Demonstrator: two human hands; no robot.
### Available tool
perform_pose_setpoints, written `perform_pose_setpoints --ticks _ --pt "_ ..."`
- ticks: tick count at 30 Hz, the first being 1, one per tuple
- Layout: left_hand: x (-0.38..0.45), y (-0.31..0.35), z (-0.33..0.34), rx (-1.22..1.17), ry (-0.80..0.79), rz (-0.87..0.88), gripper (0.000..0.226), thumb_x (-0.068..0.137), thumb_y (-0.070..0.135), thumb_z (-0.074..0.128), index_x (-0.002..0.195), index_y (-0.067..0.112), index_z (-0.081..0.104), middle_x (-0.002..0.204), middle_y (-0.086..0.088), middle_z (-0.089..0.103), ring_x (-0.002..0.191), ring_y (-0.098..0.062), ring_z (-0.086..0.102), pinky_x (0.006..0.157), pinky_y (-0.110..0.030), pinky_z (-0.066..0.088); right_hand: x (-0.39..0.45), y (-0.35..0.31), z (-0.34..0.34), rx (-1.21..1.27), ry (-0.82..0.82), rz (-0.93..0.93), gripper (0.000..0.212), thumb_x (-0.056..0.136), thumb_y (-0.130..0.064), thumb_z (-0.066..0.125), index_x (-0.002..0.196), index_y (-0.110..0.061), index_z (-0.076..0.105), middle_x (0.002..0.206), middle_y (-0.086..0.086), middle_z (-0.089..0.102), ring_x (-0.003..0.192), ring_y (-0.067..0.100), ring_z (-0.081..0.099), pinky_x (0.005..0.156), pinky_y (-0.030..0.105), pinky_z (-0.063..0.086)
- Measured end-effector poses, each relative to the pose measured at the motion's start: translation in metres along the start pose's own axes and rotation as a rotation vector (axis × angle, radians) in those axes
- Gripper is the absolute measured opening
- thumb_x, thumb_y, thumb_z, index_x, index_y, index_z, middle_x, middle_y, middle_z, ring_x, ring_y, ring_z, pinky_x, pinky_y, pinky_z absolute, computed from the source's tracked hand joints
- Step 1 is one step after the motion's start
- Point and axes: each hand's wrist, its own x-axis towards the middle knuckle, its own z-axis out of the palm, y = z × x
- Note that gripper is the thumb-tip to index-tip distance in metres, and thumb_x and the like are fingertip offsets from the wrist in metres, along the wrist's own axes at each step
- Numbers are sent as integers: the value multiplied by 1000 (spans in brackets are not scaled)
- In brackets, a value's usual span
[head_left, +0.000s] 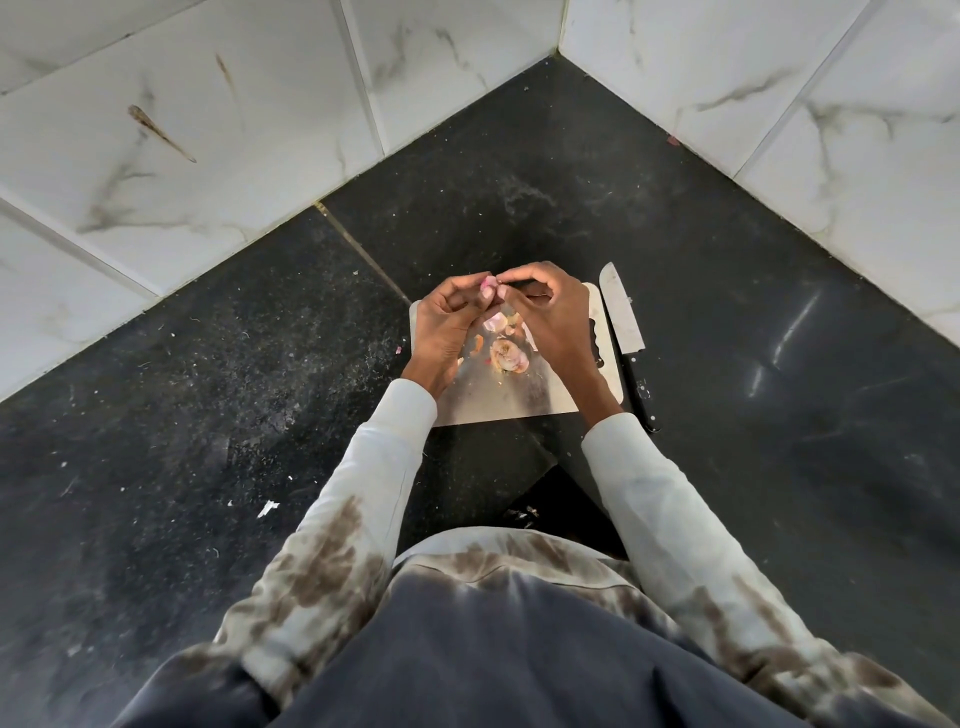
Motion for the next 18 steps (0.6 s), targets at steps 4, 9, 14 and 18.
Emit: perform_pose_setpoints --ticks 4,9,14,18 --pt "2 0 -1 60 48 38 37 85 16 84 120 5 78 115 -12 81 112 -28 77 104 -52 60 1 -2 -1 -41 28 -30 15 93 -22 77 105 -13 80 100 -5 77 93 3 71 83 12 56" --pt "5 -2 -2 125 76 53 30 88 9 85 117 7 79 113 -7 81 110 -23 78 103 -49 61 3 -2 -2 -83 7 -21 16 92 -25 79 104 -14 80 97 -5 78 90 8 73 83 23 62" --pt "4 -4 -2 115 72 36 27 91 8 82 118 6 80 114 -8 81 110 -23 78 104 -49 60 5 -2 -4 -93 -30 0 17 89 -24 81 101 -13 79 95 -5 78 87 8 74 81 26 64" --pt "4 -4 -2 78 59 20 27 93 7 79 120 3 79 115 -11 81 111 -26 78 104 -49 61 7 -6 -4 -102 -50 -22 14 88 -21 82 98 -12 78 93 -5 76 84 6 72 79 21 62"
